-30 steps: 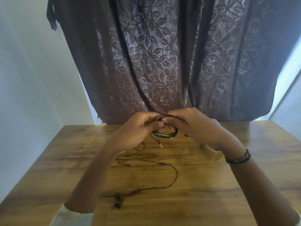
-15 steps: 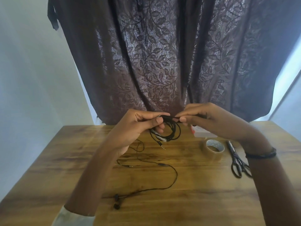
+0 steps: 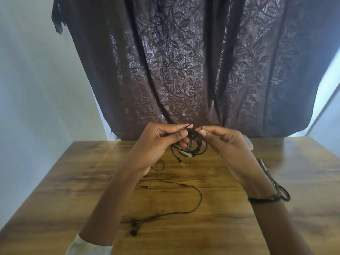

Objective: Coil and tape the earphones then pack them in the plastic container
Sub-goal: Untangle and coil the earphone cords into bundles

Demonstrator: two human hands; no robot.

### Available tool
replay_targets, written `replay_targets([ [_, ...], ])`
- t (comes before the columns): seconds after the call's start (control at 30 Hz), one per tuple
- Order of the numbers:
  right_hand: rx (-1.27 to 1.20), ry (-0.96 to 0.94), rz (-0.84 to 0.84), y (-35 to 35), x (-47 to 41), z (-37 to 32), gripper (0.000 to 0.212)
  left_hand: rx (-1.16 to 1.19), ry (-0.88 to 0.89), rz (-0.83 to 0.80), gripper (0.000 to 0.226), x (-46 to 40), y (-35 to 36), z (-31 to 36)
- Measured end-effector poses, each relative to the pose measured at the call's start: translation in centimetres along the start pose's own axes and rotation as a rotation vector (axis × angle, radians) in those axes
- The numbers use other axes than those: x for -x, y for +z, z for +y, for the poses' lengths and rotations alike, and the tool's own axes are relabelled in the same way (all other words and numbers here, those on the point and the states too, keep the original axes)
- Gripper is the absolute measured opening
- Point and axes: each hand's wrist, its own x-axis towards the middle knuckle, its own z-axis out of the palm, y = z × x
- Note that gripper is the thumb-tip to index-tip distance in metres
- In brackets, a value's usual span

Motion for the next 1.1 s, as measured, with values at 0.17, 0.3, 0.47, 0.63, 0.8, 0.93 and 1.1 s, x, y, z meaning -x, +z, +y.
replay_targets([
  [0.17,-0.250,0.168,-0.027,0.8,0.6,1.0,0.023,-0.108,0.088,0.077,0.028,0.1,0.5,-0.3],
  [0.3,-0.385,0.265,-0.051,1.0,1.0,1.4,0.022,-0.207,0.155,0.120,0.025,0.0,0.9,-0.4],
  [0.47,-0.570,0.352,-0.023,1.1,0.9,1.0,0.025,-0.309,0.218,0.148,0.024,-0.1,1.1,-0.7],
  [0.63,-0.743,0.395,-0.041,1.5,1.1,0.8,0.025,-0.381,0.273,0.166,0.022,-0.2,1.3,-1.0],
  [0.8,-0.817,0.382,0.019,2.4,1.1,0.5,0.026,-0.520,0.384,0.220,0.024,0.1,2.0,-1.2],
  [0.93,-0.763,0.374,0.101,2.8,1.1,0.7,0.030,-0.757,0.495,0.251,0.033,0.5,2.6,-1.7],
  [1.1,-0.953,0.422,0.110,2.8,1.1,0.7,0.010,-0.833,0.533,0.211,0.043,0.5,2.3,-2.3],
])
